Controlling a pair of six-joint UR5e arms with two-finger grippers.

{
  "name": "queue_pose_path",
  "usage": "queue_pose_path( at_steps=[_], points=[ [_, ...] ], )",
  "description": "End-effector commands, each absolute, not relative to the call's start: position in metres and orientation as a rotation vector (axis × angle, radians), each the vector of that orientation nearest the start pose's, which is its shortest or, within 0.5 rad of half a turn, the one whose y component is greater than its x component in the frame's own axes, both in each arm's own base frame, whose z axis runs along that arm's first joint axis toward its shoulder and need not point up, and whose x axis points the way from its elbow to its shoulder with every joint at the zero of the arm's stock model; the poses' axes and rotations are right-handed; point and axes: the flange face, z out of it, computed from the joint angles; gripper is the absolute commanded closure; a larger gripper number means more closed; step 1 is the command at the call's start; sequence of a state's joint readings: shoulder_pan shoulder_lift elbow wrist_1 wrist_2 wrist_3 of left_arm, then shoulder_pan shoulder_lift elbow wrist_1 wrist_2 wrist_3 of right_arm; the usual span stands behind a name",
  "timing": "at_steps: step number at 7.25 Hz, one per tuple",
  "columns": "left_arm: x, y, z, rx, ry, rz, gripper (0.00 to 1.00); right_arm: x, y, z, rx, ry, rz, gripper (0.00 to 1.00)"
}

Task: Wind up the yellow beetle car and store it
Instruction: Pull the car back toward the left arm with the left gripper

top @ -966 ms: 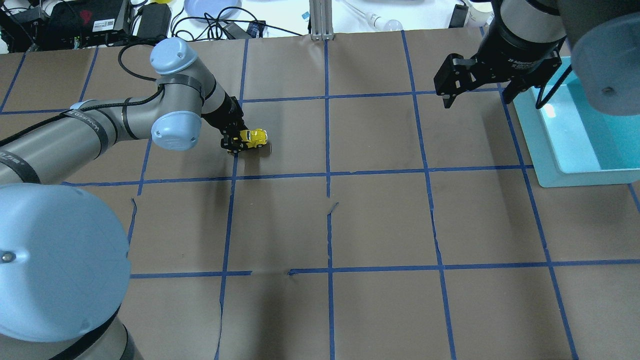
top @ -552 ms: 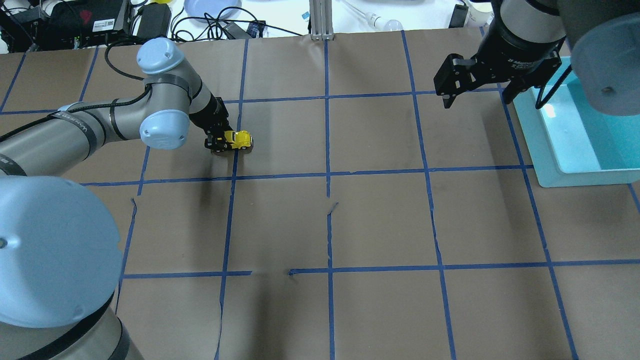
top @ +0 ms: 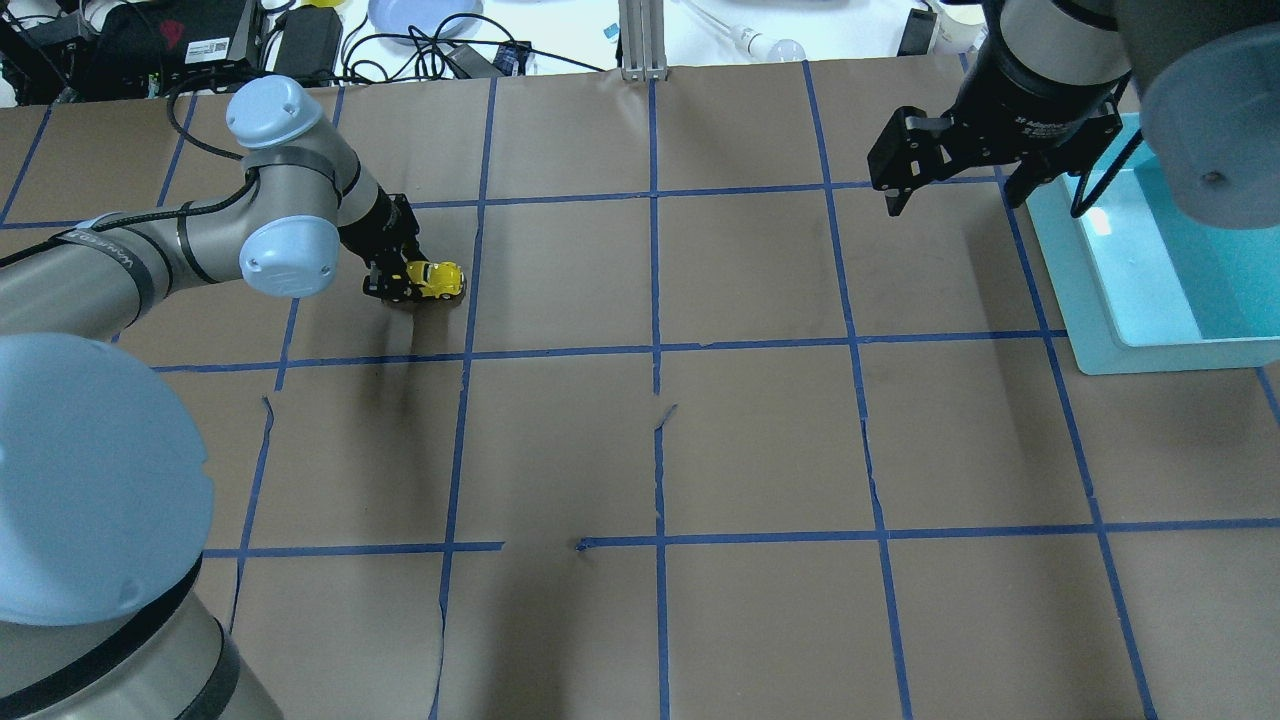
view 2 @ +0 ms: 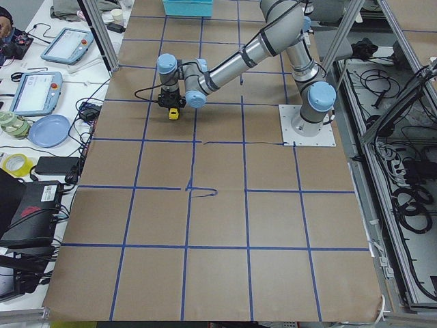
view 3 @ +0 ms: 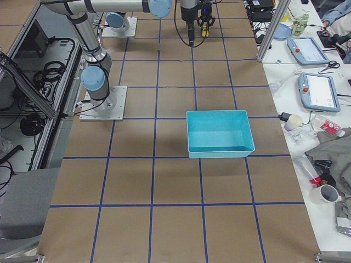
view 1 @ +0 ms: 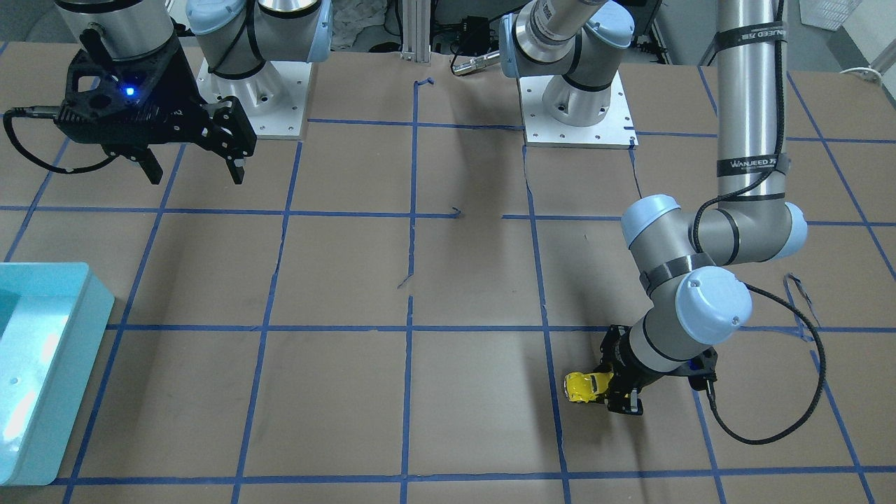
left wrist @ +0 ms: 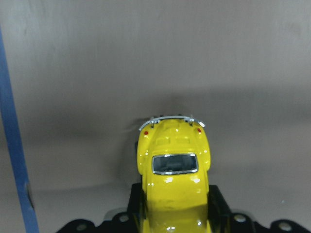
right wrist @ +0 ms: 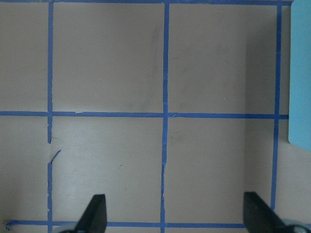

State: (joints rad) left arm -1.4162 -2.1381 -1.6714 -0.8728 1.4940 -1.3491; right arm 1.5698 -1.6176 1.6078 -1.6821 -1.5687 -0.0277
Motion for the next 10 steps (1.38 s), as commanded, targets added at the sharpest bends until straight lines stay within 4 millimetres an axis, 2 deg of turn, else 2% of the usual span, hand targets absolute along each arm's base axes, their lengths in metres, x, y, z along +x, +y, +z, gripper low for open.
queue_pose_path(
  at_steps=[1, 5, 7, 8, 9, 10],
  points=[
    [-0.016, -0.652, 0.179, -2.157, 2.381, 0.026, 1.00, 0.133, -0.484, 0.505, -0.046, 3.136, -0.193, 0.00],
    [0.043, -0.651, 0.180, -2.127, 2.408, 0.011, 1.00, 0.134, -0.483, 0.507, -0.044, 3.134, -0.197, 0.00],
    [0.060, -0.653, 0.184, -2.147, 2.398, -0.011, 1.00, 0.133, -0.483, 0.506, -0.046, 3.135, -0.195, 0.00],
    [0.063, -0.652, 0.186, -2.168, 2.390, -0.022, 0.14, 0.134, -0.483, 0.506, -0.046, 3.134, -0.195, 0.00],
    [0.063, -0.652, 0.195, -2.174, 2.390, -0.043, 0.01, 0.134, -0.483, 0.506, -0.046, 3.134, -0.195, 0.00],
    [0.062, -0.653, 0.204, -2.176, 2.405, -0.066, 0.00, 0.134, -0.482, 0.507, -0.046, 3.134, -0.197, 0.00]
  ],
)
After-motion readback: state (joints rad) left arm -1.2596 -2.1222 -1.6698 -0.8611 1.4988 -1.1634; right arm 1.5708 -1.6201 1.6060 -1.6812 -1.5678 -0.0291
